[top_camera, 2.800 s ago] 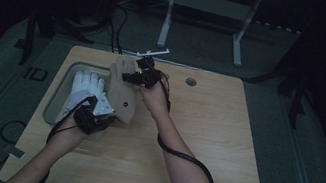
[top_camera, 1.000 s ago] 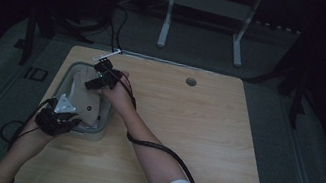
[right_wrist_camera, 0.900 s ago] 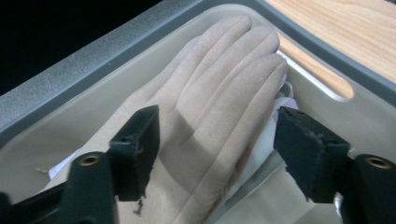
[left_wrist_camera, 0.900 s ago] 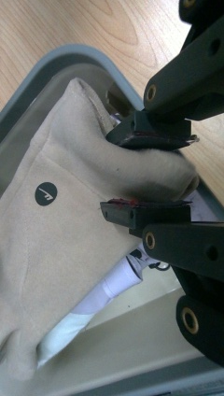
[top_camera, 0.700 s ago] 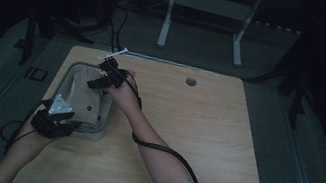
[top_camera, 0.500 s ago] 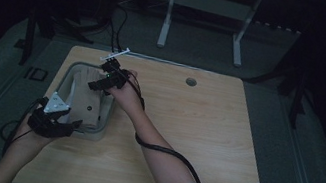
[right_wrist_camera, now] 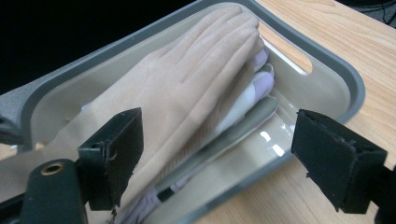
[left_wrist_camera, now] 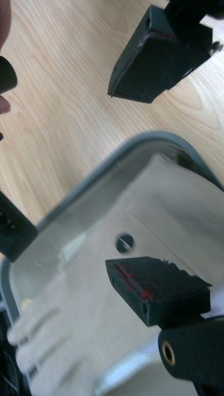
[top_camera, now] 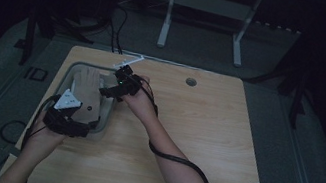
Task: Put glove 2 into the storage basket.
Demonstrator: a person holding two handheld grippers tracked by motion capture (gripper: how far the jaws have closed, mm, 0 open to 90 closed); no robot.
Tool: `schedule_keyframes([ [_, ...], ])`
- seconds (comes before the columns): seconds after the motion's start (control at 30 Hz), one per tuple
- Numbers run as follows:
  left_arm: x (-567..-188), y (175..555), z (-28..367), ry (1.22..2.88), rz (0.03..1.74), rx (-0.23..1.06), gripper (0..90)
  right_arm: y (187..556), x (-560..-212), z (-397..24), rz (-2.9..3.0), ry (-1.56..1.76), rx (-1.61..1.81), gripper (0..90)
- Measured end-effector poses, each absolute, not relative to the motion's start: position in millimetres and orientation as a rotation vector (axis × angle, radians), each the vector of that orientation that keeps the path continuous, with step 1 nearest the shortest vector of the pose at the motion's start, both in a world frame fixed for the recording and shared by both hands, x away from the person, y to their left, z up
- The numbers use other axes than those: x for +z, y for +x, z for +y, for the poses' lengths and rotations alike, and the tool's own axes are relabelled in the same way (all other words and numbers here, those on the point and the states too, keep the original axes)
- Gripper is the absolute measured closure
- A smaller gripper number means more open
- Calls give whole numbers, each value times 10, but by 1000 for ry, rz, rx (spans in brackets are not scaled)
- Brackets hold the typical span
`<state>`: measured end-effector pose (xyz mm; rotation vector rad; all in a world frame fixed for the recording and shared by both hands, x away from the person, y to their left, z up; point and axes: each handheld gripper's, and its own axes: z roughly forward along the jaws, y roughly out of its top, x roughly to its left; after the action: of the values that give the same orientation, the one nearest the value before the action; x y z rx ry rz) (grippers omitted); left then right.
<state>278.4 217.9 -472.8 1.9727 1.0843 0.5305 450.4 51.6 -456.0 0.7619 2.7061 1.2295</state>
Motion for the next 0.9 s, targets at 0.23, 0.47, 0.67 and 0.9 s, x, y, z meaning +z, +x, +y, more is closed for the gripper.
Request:
schedule_keyframes([
  [0.23, -4735, 2864, 1936, 1971, 1039, 472, 143, 4462, -4578, 248, 2682, 768, 1237, 171],
  [0.47, -4757, 2901, 1730, 1980, 993, 424, 143, 4416, -4657, -43, 2669, 786, 1225, 171],
  [0.67, -4800, 2920, 1577, 2001, 960, 394, 143, 4363, -4770, -254, 2678, 794, 1209, 171],
  [0.9, -4856, 2897, 1339, 2019, 910, 340, 143, 4334, -4908, -510, 2689, 776, 1188, 171],
])
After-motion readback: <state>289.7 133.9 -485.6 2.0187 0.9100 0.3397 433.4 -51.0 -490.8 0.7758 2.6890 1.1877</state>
